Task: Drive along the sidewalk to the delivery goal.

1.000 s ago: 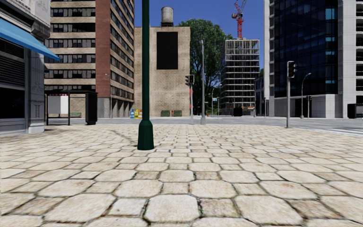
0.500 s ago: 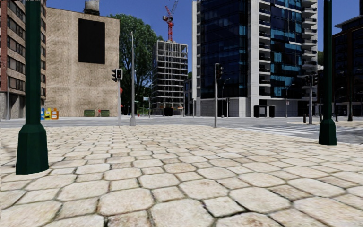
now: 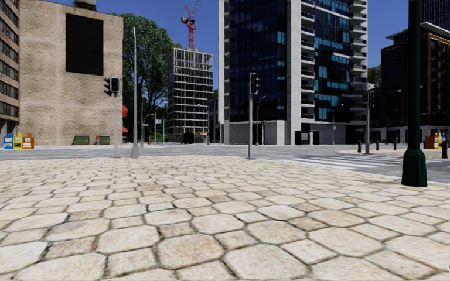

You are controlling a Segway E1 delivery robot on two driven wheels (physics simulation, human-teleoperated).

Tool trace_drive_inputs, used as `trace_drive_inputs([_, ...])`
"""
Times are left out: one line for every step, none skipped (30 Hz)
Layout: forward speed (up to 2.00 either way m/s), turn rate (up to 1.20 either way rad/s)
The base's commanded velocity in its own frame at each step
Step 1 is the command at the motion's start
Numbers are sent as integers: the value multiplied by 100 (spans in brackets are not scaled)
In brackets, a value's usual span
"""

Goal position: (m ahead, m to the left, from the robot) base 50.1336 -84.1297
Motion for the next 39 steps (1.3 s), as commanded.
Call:
trace_drive_inputs([200, 0])
trace_drive_inputs([200, 0])
trace_drive_inputs([200, 0])
trace_drive_inputs([200, 0])
trace_drive_inputs([200, 0])
trace_drive_inputs([200, 0])
trace_drive_inputs([200, 0])
trace_drive_inputs([200, 0])
trace_drive_inputs([200, 0])
trace_drive_inputs([200, 0])
trace_drive_inputs([200, 0])
trace_drive_inputs([200, 0])
trace_drive_inputs([200, 0])
trace_drive_inputs([200, 0])
trace_drive_inputs([200, 0])
trace_drive_inputs([200, 0])
trace_drive_inputs([200, 0])
trace_drive_inputs([200, 0])
trace_drive_inputs([200, 0])
trace_drive_inputs([200, 0])
trace_drive_inputs([200, 0])
trace_drive_inputs([200, 0])
trace_drive_inputs([200, 0])
trace_drive_inputs([200, 0])
trace_drive_inputs([200, 0])
trace_drive_inputs([200, 0])
trace_drive_inputs([200, 0])
trace_drive_inputs([200, 0])
trace_drive_inputs([200, 0])
trace_drive_inputs([200, 0])
trace_drive_inputs([200, 0])
trace_drive_inputs([200, 0])
trace_drive_inputs([200, 0])
trace_drive_inputs([200, 0])
trace_drive_inputs([200, 0])
trace_drive_inputs([200, 0])
trace_drive_inputs([200, 0])
trace_drive_inputs([200, 0])
trace_drive_inputs([200, 0])
